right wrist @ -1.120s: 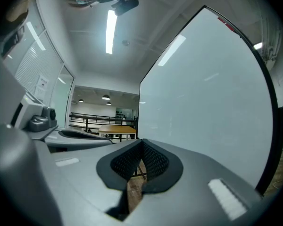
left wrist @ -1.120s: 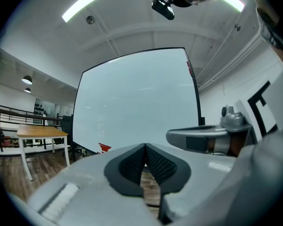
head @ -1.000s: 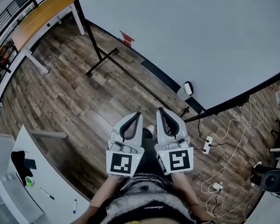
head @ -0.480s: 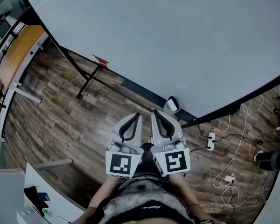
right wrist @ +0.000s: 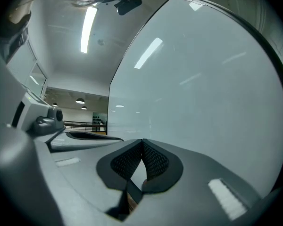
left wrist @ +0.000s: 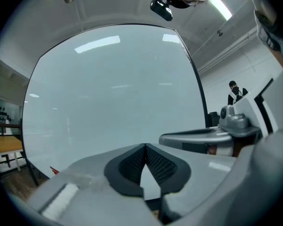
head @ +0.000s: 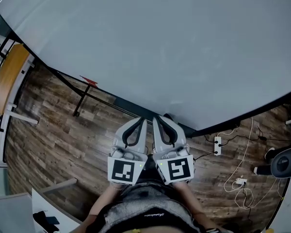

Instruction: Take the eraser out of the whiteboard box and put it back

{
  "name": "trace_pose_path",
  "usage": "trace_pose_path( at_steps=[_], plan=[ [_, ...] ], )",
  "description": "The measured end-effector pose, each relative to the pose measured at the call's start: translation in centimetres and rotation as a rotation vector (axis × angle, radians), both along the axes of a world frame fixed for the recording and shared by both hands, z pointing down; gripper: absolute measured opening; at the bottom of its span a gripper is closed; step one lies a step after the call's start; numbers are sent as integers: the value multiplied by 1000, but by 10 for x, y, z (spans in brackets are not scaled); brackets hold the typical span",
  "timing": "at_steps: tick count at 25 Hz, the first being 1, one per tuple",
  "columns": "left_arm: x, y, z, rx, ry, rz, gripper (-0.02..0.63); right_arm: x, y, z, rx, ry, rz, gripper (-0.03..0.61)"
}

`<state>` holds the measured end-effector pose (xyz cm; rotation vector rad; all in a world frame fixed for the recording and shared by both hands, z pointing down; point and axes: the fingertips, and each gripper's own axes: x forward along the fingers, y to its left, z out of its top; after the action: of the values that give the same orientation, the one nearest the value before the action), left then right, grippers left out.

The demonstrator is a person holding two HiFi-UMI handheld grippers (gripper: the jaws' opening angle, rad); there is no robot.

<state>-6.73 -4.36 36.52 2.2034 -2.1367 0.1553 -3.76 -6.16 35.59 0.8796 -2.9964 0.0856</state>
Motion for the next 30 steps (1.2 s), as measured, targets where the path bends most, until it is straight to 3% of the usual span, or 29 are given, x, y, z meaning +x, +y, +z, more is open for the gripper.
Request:
trace_pose_path(
  at_steps=[8, 19, 30],
  plan=[
    [19, -27, 5, 1, 0, 74, 0, 24, -24, 0, 15, -16, 80, 2],
    [57, -55, 11, -5, 14, 311, 0, 71, -40, 10, 0, -4, 318, 2],
    [36, -62, 8, -6, 25, 542, 0, 51, -38, 7, -6, -25, 541, 2]
  ],
)
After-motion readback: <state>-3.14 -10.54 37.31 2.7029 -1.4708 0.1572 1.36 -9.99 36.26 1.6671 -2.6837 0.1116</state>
